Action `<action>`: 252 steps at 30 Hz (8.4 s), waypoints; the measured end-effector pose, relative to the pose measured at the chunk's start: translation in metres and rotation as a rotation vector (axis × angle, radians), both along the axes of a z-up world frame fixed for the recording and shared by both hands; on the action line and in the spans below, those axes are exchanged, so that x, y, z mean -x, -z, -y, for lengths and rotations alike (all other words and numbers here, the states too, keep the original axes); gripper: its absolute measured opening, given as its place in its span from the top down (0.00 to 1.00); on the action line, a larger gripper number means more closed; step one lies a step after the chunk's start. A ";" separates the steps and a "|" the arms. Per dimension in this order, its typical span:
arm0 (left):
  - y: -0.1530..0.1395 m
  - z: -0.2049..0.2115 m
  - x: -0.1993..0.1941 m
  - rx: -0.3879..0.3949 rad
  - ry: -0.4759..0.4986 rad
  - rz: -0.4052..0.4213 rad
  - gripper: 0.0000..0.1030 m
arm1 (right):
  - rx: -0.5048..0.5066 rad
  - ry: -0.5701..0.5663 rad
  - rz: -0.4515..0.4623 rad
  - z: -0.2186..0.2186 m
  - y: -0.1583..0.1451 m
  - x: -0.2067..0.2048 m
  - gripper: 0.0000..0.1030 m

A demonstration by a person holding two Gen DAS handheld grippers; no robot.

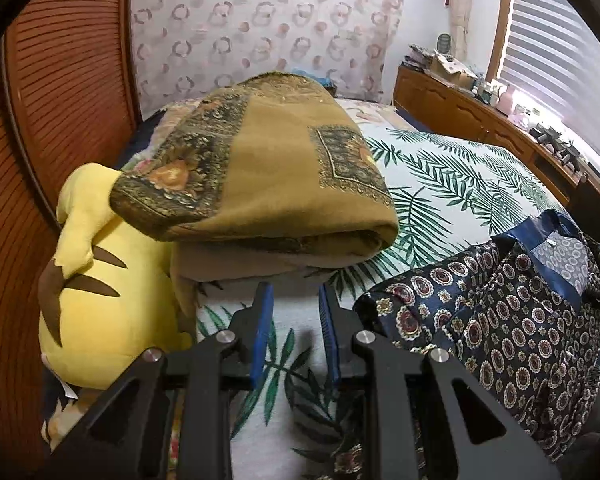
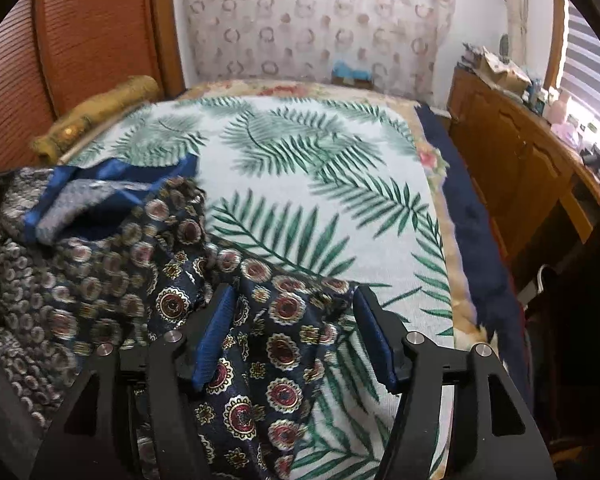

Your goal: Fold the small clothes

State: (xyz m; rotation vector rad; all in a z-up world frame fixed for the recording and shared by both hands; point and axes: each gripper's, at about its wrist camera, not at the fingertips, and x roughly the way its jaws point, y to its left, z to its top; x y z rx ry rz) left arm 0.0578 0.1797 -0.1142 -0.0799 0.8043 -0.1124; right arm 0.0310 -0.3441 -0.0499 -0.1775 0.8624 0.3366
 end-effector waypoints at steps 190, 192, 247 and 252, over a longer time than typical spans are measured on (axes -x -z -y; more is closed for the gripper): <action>-0.073 0.014 0.046 0.274 -0.059 0.153 1.00 | -0.154 0.121 -0.033 0.091 -0.056 -0.042 1.00; -0.063 0.019 0.047 0.241 -0.064 0.128 1.00 | -0.131 0.121 -0.063 0.089 -0.042 -0.039 1.00; -0.022 0.051 0.051 0.061 -0.097 0.073 0.71 | -0.080 0.359 0.084 0.041 -0.018 -0.240 0.97; -0.017 0.051 0.052 0.070 -0.089 0.064 0.71 | -0.033 0.381 0.053 0.036 -0.021 -0.252 0.95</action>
